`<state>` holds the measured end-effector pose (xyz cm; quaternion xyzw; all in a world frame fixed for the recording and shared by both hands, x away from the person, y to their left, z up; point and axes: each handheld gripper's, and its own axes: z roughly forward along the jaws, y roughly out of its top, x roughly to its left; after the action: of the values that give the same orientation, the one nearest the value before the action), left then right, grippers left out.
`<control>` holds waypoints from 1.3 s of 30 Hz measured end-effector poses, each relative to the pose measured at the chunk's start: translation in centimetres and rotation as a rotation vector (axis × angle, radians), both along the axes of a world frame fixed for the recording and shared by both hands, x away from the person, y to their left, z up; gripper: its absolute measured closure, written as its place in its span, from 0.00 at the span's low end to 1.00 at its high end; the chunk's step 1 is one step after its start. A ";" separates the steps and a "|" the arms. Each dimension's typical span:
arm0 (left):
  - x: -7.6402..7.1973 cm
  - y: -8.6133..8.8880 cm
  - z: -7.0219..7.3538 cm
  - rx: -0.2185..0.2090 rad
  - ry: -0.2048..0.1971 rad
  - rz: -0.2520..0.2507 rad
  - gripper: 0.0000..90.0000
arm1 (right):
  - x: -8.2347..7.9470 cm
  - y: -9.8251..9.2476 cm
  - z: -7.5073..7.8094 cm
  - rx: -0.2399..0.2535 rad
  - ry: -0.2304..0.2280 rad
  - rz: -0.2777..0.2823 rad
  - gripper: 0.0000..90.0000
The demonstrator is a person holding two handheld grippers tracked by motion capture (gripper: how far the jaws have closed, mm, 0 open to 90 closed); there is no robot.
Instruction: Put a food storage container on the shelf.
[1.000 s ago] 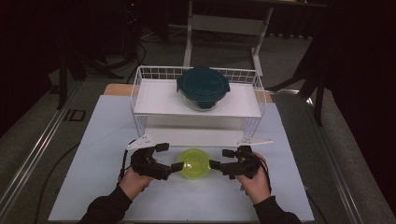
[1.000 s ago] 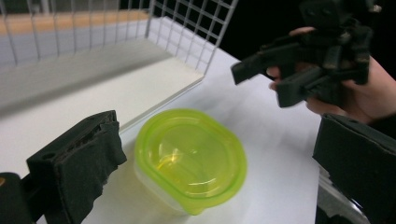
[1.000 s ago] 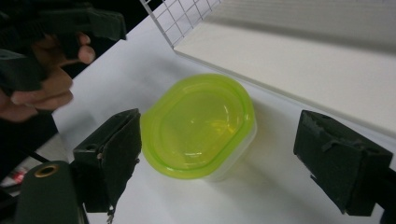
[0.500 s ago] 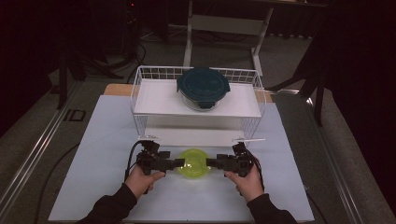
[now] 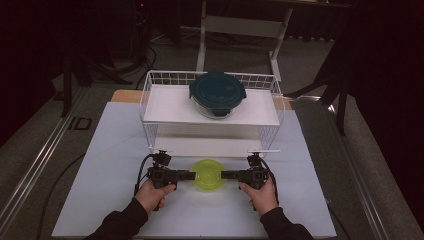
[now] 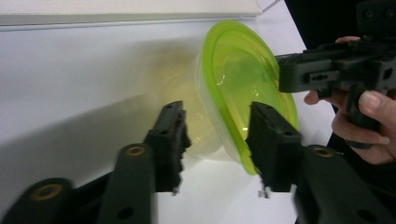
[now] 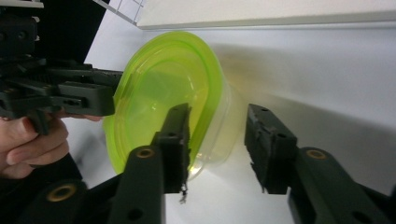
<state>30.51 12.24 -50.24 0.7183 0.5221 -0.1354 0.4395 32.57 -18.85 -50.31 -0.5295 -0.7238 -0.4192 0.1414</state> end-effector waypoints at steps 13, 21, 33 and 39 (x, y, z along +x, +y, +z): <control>-0.3 -0.2 -0.3 -0.021 0.023 -0.029 0.85 | -0.6 0.6 0.4 0.046 0.053 0.038 0.86; -1.0 -0.6 0.3 0.027 0.012 -0.020 0.89 | -1.5 0.7 1.3 0.024 0.021 0.027 0.90; -1.6 -0.6 3.8 -0.009 -0.062 -0.017 0.91 | -2.3 0.2 4.5 0.041 -0.054 0.030 0.90; -2.1 -0.5 6.2 -0.007 -0.108 -0.014 0.91 | -2.6 0.2 6.6 0.042 -0.096 0.034 0.90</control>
<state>28.46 11.71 -44.05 0.7266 0.4923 -0.1011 0.4685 29.99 -18.67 -43.69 -0.4935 -0.7295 -0.4568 0.1249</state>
